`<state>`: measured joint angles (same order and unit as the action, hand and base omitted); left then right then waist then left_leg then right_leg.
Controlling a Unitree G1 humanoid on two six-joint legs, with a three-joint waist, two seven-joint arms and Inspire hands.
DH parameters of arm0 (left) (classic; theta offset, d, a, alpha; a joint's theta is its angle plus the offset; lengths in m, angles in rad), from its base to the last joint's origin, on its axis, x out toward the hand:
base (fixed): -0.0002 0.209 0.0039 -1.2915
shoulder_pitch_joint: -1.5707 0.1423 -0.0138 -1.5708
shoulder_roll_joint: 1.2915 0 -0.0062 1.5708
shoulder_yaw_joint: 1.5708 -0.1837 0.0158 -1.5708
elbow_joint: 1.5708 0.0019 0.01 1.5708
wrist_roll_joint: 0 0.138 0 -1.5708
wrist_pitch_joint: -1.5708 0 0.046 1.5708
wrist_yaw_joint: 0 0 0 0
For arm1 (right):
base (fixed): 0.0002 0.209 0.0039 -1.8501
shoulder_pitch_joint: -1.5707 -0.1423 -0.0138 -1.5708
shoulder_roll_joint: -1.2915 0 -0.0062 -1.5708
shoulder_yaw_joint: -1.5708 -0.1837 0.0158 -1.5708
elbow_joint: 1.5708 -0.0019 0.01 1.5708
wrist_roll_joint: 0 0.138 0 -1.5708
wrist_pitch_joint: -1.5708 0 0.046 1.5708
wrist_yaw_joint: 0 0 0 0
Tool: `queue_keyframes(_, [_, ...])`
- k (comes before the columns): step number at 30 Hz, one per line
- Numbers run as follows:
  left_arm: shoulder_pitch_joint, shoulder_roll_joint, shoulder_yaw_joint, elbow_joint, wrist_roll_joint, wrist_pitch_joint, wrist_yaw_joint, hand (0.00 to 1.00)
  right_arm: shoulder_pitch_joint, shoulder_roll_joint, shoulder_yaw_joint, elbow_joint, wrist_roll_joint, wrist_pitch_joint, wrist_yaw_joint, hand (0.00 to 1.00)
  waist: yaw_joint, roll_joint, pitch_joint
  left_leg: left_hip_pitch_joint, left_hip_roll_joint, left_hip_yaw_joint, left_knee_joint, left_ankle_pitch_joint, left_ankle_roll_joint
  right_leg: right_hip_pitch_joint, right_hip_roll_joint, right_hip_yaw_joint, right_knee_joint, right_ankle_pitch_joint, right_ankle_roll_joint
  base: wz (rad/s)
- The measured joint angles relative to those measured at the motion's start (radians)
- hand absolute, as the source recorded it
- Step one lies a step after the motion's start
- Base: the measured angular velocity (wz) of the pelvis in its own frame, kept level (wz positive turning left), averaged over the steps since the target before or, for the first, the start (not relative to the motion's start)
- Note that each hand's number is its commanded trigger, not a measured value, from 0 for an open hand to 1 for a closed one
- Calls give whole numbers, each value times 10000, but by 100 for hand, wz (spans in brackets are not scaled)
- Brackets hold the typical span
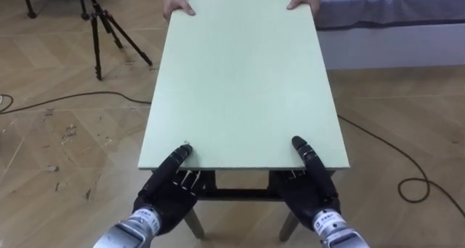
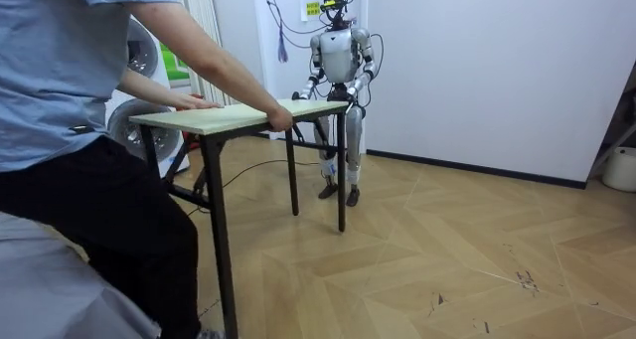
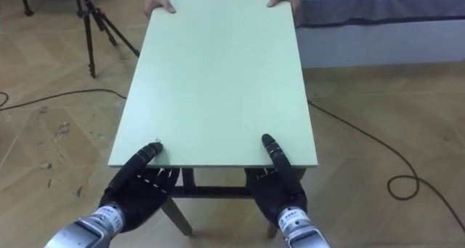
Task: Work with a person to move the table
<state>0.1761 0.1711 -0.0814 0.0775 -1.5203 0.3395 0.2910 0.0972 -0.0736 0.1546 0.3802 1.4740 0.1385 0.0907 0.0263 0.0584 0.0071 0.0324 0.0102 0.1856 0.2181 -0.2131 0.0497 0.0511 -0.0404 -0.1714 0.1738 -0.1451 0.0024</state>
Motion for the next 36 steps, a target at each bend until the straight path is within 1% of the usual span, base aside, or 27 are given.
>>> queue_keyframes(2, [-68, -29, -1, 0, 1, 0, -3, 100, -11, 4, 5, -5, 27, -92, 78, 100, -13, 0, 0, 35, 1, 8, -37, 0, 0, 1, 3, 1, -1, 1, -1, 0])
queue_keyframes(6, [-66, -44, -1, 1, 48, 0, -70, 100, -11, -21, 1, -29, 45, -100, 133, 100, -9, -3, 0, 114, -5, 31, -134, 3, -4, 10, 15, 18, -23, 0, 0, -6])
queue_keyframes(8, [-67, -51, -1, 2, 209, -44, -85, 100, -10, -22, 15, -78, 41, -94, 133, 100, -10, -9, 4, 113, -6, 30, -135, 4, -4, 6, 15, 18, -42, 0, 0, -4])
queue_keyframes(9, [-67, -71, -1, 2, 242, -45, -103, 100, -10, -34, 48, -103, 39, -158, 125, 100, -8, -21, 8, 113, -7, 23, -143, 3, -4, 4, 17, 45, -44, -1, 1, 0])
queue_keyframes(11, [-61, -124, -16, 2, 442, -39, -305, 100, 1, -61, 79, -266, 40, -195, 41, 100, -1, -25, 12, 113, -12, 23, -171, 3, -4, -11, 16, 57, -47, -1, 1, 0])
queue_keyframes(13, [-56, -254, -16, 1, 484, -40, -369, 100, 2, -177, 80, -509, 117, -180, -190, 100, 25, -30, 15, 113, -16, 20, -192, 4, -4, -12, 15, 70, -52, -1, 1, 0])
queue_keyframes(16, [-50, -312, -14, 0, 405, -49, -402, 100, 8, -345, 137, -943, 178, -175, -658, 100, 93, -25, 17, 97, -13, 20, -195, 5, -7, -15, 16, 70, -51, -2, 2, 0])
queue_keyframes(18, [-14, -412, 2, -58, 418, -155, -413, 100, 10, -394, 138, -1303, 164, -178, -1070, 100, 112, -25, 17, 97, -10, 24, -195, 12, -10, -18, 15, 69, -40, -2, 3, 0])
queue_keyframes(20, [90, -483, 7, -232, 429, -258, -418, 100, 41, -517, 139, -1730, 165, -152, -1519, 100, 113, -29, 18, 105, -11, 24, -221, 34, -11, -16, 15, 76, -26, -2, 2, 0])
queue_keyframes(23, [311, -547, 6, -453, 445, -284, -470, 100, 216, -550, 163, -2018, 184, -150, -1645, 100, 133, -31, 20, 131, -11, 25, -273, 61, -20, -9, 24, 78, -20, -1, 1, 0])
queue_keyframes(25, [669, -560, -7, -747, 546, -319, -578, 100, 529, -615, 221, -2337, 184, -156, -1650, 100, 129, -69, 40, 145, -11, 25, -375, 118, -44, -24, 39, 52, -29, 8, -13, 0])
queue_keyframes(26, [717, -560, -9, -760, 601, -319, -625, 100, 597, -634, 233, -2402, 179, -158, -1650, 100, 135, -73, 42, 147, -11, 25, -374, 134, -48, -30, 43, 51, -30, 10, -17, 0])
queue_keyframes(27, [785, -575, -28, -763, 641, -319, -673, 100, 719, -708, 303, -2508, 209, -208, -1650, 100, 187, -75, 43, 146, -5, 28, -377, 143, -54, -47, 48, 41, -32, 16, -26, -3])
queue_keyframes(29, [838, -587, -110, -793, 739, -333, -800, 100, 1006, -823, 422, -2781, 365, -424, -1650, 100, 373, -97, 43, 97, 7, 41, -388, 162, -76, -133, 61, 50, -26, 32, -53, -4])
queue_keyframes(30, [870, -587, -120, -840, 766, -353, -808, 100, 1037, -835, 450, -2801, 427, -448, -1650, 100, 380, -110, 37, 67, 12, 42, -383, 165, -78, -167, 64, 49, -22, 34, -56, 0])
queue_keyframes(31, [914, -584, -121, -931, 799, -412, -822, 100, 1039, -870, 543, -2814, 555, -515, -1650, 100, 378, -144, 56, 30, 21, 42, -364, 166, -80, -196, 72, 55, -25, 38, -62, 0])
queue_keyframes(33, [916, -563, -128, -967, 863, -464, -918, 100, 1039, -872, 595, -2819, 632, -567, -1647, 100, 383, -175, 55, 9, 26, 46, -362, 167, -81, -219, 76, 53, -24, 39, -64, 0])
queue_keyframes(35, [917, -565, -212, -966, 999, -648, -1070, 100, 1040, -862, 674, -2822, 679, -693, -1646, 100, 383, -232, 60, -36, 26, 53, -352, 166, -81, -258, 73, 54, -22, 40, -65, 0])
queue_keyframes(36, [917, -565, -224, -966, 1017, -685, -1088, 100, 1040, -860, 706, -2822, 703, -738, -1645, 100, 383, -247, 64, -47, 26, 54, -348, 167, -81, -270, 73, 54, -21, 41, -68, 0])
